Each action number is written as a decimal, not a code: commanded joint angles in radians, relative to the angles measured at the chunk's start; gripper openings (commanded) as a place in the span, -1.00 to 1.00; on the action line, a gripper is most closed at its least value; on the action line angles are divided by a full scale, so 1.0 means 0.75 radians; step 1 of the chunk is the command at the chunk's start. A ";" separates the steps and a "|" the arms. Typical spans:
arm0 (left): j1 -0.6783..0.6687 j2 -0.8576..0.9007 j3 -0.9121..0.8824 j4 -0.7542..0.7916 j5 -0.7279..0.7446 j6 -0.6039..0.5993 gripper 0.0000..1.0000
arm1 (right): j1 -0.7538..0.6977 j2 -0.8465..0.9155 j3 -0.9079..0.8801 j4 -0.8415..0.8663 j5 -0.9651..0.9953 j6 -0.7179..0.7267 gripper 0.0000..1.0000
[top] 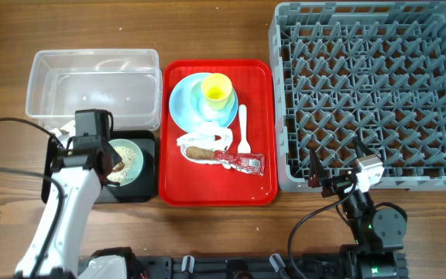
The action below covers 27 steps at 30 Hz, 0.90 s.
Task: Sort waste into correct bins and load items into the dishwasher rack
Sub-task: 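Tilt the green bowl with the left gripper to pour rice into black tray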
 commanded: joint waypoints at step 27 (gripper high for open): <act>-0.140 -0.048 0.010 0.062 0.604 0.063 -0.38 | 0.002 -0.006 -0.002 0.006 0.016 0.017 0.99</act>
